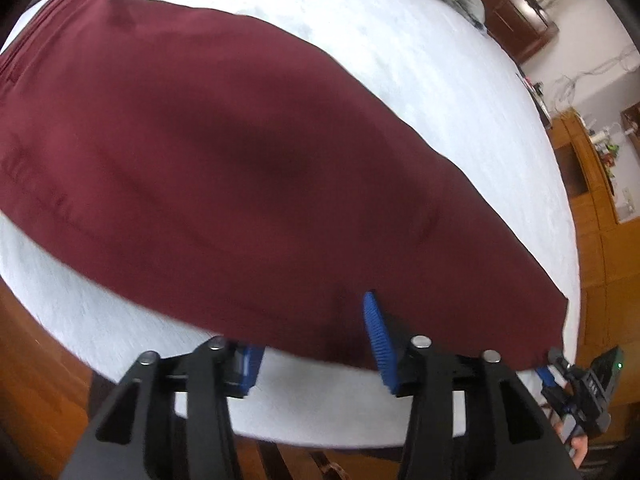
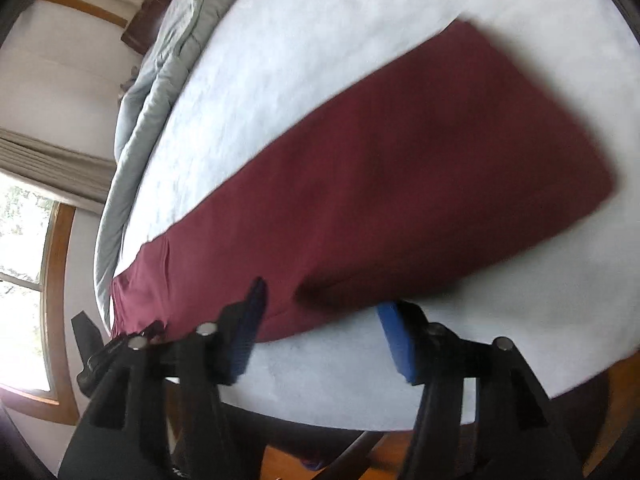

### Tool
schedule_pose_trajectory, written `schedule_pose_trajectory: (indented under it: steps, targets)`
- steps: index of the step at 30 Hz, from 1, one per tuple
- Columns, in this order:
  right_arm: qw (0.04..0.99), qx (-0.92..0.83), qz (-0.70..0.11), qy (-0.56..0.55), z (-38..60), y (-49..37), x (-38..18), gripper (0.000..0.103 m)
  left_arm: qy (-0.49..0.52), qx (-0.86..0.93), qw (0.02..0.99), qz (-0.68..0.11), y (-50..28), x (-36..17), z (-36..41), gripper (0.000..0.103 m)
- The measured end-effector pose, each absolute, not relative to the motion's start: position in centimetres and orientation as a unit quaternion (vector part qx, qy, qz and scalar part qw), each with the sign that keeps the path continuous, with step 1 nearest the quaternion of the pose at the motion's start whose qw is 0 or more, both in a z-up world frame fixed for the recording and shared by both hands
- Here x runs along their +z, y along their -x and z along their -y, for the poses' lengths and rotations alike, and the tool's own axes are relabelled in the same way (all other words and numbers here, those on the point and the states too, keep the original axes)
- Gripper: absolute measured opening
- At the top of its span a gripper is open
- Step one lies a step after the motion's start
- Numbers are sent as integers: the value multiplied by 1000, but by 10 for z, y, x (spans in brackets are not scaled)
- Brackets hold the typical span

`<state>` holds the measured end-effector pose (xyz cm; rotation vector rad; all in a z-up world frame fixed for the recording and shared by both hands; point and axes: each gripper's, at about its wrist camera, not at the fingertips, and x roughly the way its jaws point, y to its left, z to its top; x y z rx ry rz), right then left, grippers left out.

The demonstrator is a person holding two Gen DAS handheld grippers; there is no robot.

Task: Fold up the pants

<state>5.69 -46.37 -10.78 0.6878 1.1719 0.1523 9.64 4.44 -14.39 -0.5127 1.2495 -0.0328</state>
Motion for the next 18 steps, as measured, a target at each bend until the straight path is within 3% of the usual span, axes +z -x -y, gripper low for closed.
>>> schedule_pose_trajectory:
  steps: [10,18]
  targets:
    - [751,19,-522,-404,534,-39,-125,63,146,-177,775,-588,-97,-125,79,55]
    - [745,48,-472,-469,544,-55,-148,63,110,-132,801,-574,-109,-130,70,58]
